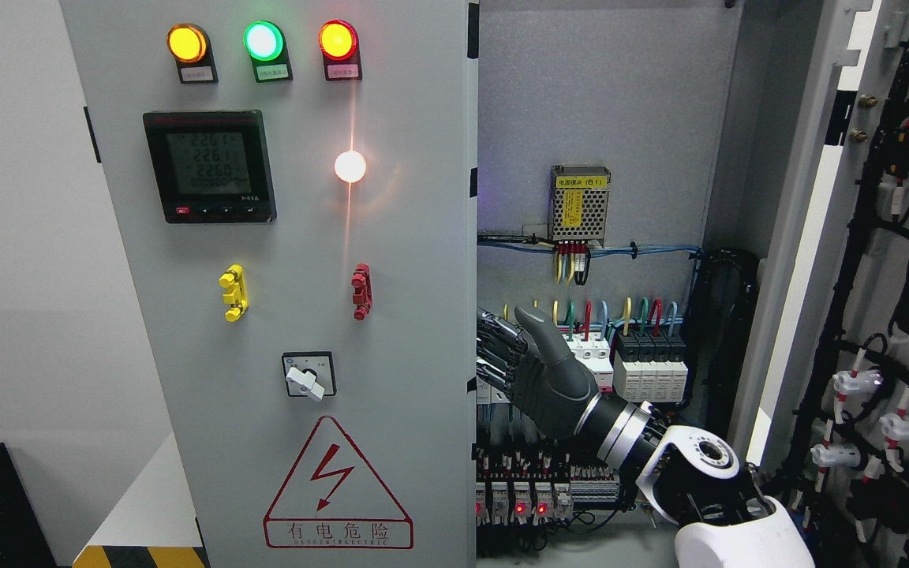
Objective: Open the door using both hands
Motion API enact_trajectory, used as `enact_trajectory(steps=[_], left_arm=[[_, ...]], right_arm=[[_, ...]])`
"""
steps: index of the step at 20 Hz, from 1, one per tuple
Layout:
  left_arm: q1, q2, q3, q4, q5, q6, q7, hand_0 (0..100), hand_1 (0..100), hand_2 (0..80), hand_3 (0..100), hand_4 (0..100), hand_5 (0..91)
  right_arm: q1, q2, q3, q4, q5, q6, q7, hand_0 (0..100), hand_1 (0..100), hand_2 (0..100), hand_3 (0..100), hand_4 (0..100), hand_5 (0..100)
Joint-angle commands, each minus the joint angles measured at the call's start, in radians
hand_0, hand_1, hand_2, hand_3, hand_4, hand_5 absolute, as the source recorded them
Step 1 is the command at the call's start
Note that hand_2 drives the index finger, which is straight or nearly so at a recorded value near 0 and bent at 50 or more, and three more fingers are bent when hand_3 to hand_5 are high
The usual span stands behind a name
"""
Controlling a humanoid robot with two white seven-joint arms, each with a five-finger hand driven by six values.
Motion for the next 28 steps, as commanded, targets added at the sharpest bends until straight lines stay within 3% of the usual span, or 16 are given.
enact_trajectory(steps=[1, 10, 22, 25, 28], left_arm=[[0.0, 0.0, -0.011, 0.0, -0.011, 0.0, -0.001, 0, 0, 0.0, 0, 0, 0.0], [0.0, 0.0, -0.011, 0.0, -0.009, 0.0, -0.001, 0, 0, 0.0, 0, 0, 0.0], [0.0, 0.0, -0.011, 0.0, -0.011, 0.0, -0.001, 0, 0, 0.0, 0, 0, 0.0], [0.0, 0.0, -0.011, 0.0, -0.011, 0.0, -0.001, 0, 0, 0.0, 0, 0, 0.0], [0.0, 0.0, -0.011, 0.0, -0.009, 0.0, -0.001, 0, 0, 0.0, 0, 0, 0.0]], right_arm=[[-0.001, 0.002, 0.005, -0.002, 0.0, 0.004, 0.014, 19, 0, 0, 0, 0, 0], [-0.001, 0.002, 0.003, -0.002, 0.0, 0.004, 0.066, 19, 0, 0, 0, 0, 0], [-0.001, 0.001, 0.003, -0.002, -0.002, 0.004, 0.071, 19, 0, 0, 0, 0, 0], [-0.001, 0.002, 0.002, -0.002, 0.0, 0.003, 0.112, 19, 0, 0, 0, 0, 0], [-0.001, 0.001, 0.002, -0.004, 0.0, 0.003, 0.114, 19, 0, 0, 0, 0, 0]])
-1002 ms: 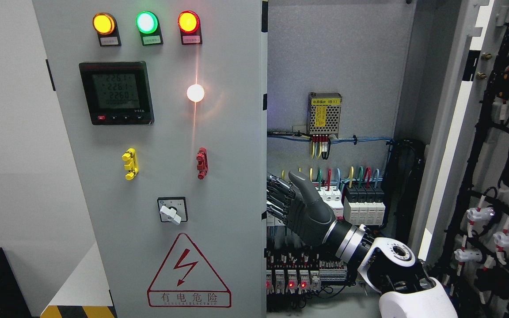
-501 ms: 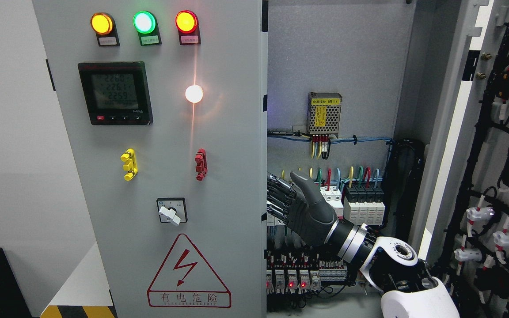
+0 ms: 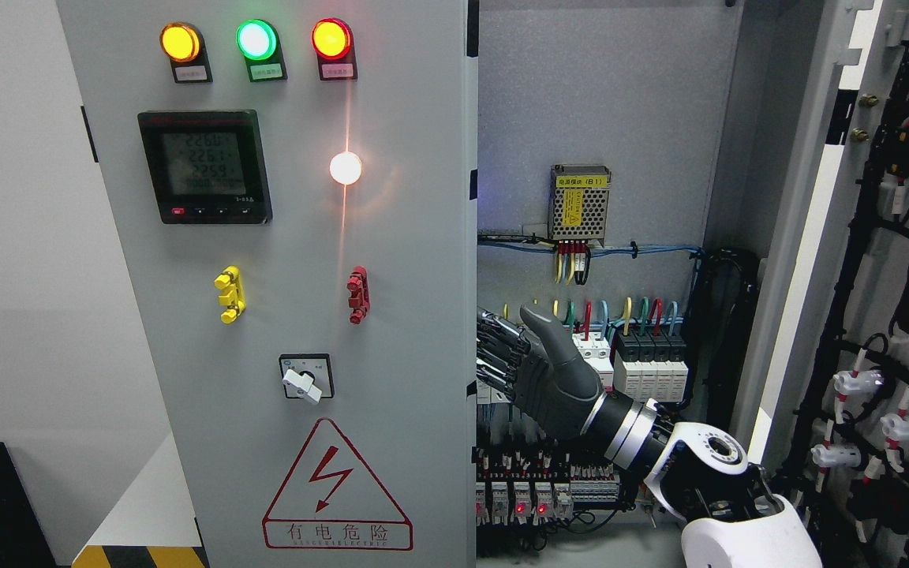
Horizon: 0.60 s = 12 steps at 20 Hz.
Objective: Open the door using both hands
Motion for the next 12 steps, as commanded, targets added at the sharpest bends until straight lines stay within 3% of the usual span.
enact_trajectory(steps=[1, 12], left_arm=[[0.0, 0.0, -0.011, -0.001, -0.011, 0.0, -0.001, 0, 0, 0.0, 0, 0, 0.0], [0.0, 0.0, -0.011, -0.001, -0.011, 0.0, -0.001, 0, 0, 0.0, 0, 0, 0.0]], right_arm=[[0.002, 0.001, -0.048, 0.0, 0.001, 0.004, 0.0, 19, 0, 0, 0, 0, 0], [0.034, -0.009, -0.047, -0.038, -0.001, -0.004, 0.0, 19, 0, 0, 0, 0, 0]])
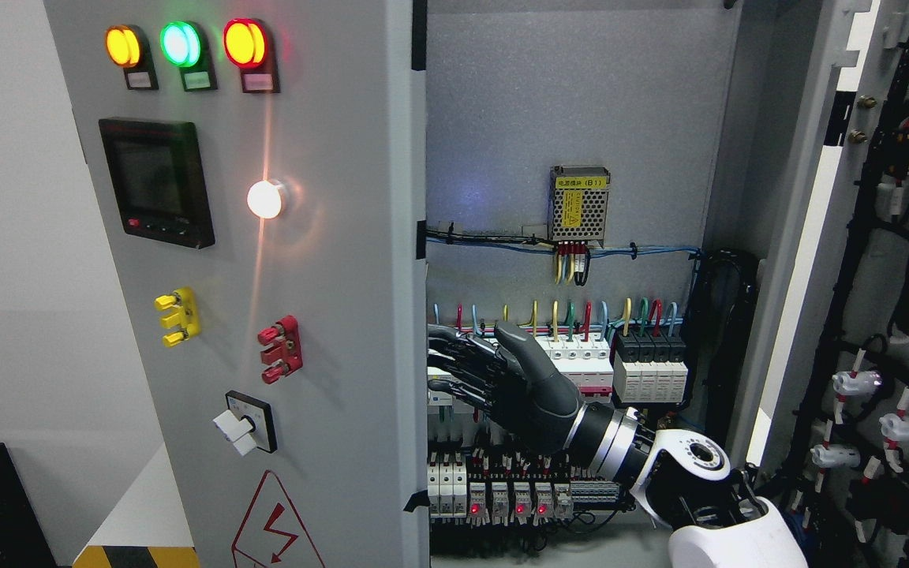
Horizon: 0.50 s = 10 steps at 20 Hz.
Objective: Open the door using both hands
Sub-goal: 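Push the indicator-light door outward with the right hand, swinging it open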
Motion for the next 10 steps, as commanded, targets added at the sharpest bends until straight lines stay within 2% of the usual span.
enact_trajectory(steps=[1, 6, 10], left_arm=[[0.0, 0.0, -0.011, 0.001, -0.011, 0.001, -0.001, 0, 0, 0.0, 0, 0, 0.0], [0.0, 0.0, -0.011, 0.001, -0.011, 0.001, -0.001, 0, 0, 0.0, 0, 0, 0.0], [0.0, 0.0, -0.011, -0.001, -0.011, 0.001, -0.001, 0, 0, 0.0, 0, 0, 0.0]], right_arm=[[0.036, -0.006, -0.016, -0.046, 0.0, -0.001, -0.001, 19, 0, 0, 0, 0, 0], [0.114, -0.007, -0.009, -0.142, 0.0, -0.002, -0.005, 19, 0, 0, 0, 0, 0], [0.174, -0.03, -0.005, -0.236, 0.001, -0.002, -0.005, 19, 0, 0, 0, 0, 0]])
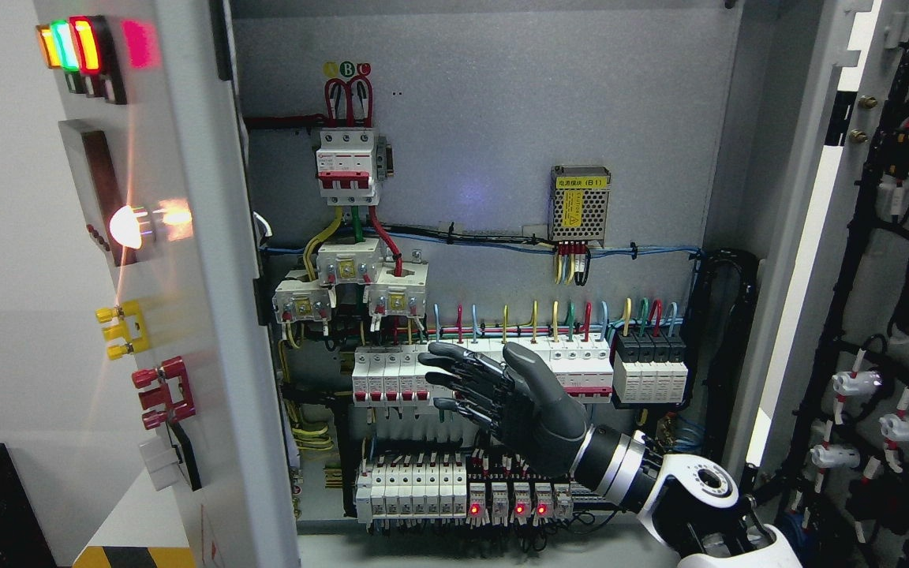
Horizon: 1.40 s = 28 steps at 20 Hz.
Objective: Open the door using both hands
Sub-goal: 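Push the indicator-light door outward with the right hand, swinging it open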
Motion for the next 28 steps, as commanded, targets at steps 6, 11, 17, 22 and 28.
enact_trajectory(steps=[6, 11, 17, 22, 28], left_arm=[[0.0, 0.0, -0.011, 0.0, -0.011, 0.001, -0.001, 0, 0, 0.0, 0, 0, 0.0], [0.0, 0.0, -0.011, 0.0, -0.011, 0.001, -0.001, 0, 0, 0.0, 0, 0, 0.0], [0.0, 0.0, -0.011, -0.001, -0.009, 0.001, -0.001, 0, 0, 0.0, 0, 0, 0.0], [0.0, 0.0, -0.011, -0.001, -0.011, 0.001, -0.001, 0, 0, 0.0, 0, 0, 0.0], [0.0, 0.0, -0.011, -0.001, -0.011, 0.001, -0.001, 0, 0, 0.0, 0, 0, 0.0]], right_arm=[[0.151, -0.03, 0.059, -0.263, 0.002, -0.002, 0.0, 19, 0, 0, 0, 0, 0], [0.199, -0.053, 0.148, -0.314, 0.002, -0.039, 0.0, 19, 0, 0, 0, 0, 0], [0.236, -0.058, 0.23, -0.332, 0.002, -0.056, 0.0, 19, 0, 0, 0, 0, 0], [0.242, -0.058, 0.294, -0.337, 0.002, -0.097, 0.0, 19, 0, 0, 0, 0, 0], [0.244, -0.052, 0.374, -0.331, 0.004, -0.091, -0.002, 19, 0, 0, 0, 0, 0]])
